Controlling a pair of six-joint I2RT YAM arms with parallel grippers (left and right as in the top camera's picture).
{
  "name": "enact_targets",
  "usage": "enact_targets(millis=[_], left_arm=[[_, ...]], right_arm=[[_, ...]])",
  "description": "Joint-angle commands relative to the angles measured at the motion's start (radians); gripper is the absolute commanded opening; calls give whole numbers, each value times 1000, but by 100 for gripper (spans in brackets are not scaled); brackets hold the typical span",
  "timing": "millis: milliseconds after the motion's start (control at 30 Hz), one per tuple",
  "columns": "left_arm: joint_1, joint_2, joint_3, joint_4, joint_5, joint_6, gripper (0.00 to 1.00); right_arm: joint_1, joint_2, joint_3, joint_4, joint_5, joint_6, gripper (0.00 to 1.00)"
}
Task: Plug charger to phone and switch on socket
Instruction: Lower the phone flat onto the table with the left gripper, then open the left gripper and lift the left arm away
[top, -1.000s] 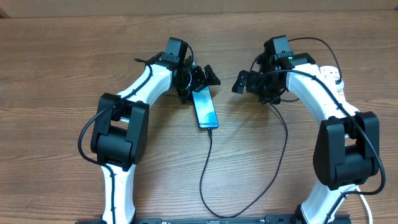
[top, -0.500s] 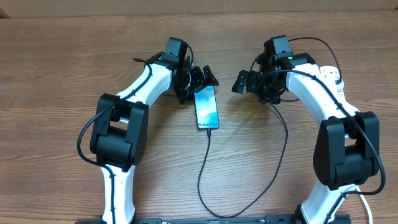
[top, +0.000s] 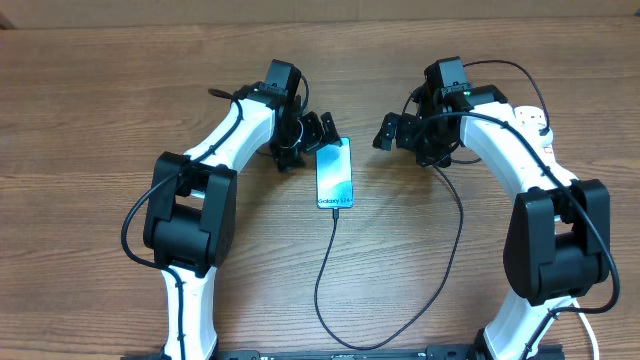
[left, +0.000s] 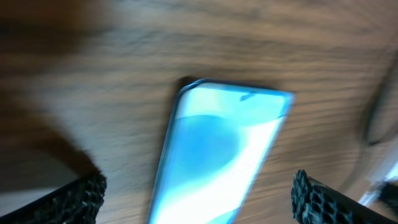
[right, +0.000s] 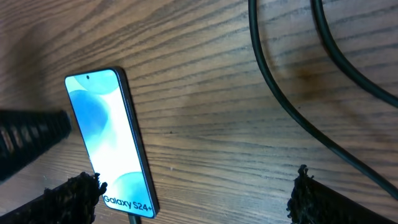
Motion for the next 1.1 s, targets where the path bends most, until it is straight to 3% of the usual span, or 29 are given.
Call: enact_targets(millis=[0,233,433,900,1067], left_arm=[[9,-39,68,-125,-283,137,100],[-37,-305,260,-338,-487,229,100],[-46,-536,271,-351,-510,239,100],[-46,-553,268,-375,-515,251,100],[-47,-553,268,-375,-514,251,100]], right_arm=[[-3,-5,6,13,8,-8,100],[-3,-5,6,27,11,-7,100],[-3,-5,6,26,23,-7,100],[-3,-5,7,27,22,-8,100],[-34,-5,161,-84,26,-9,100]])
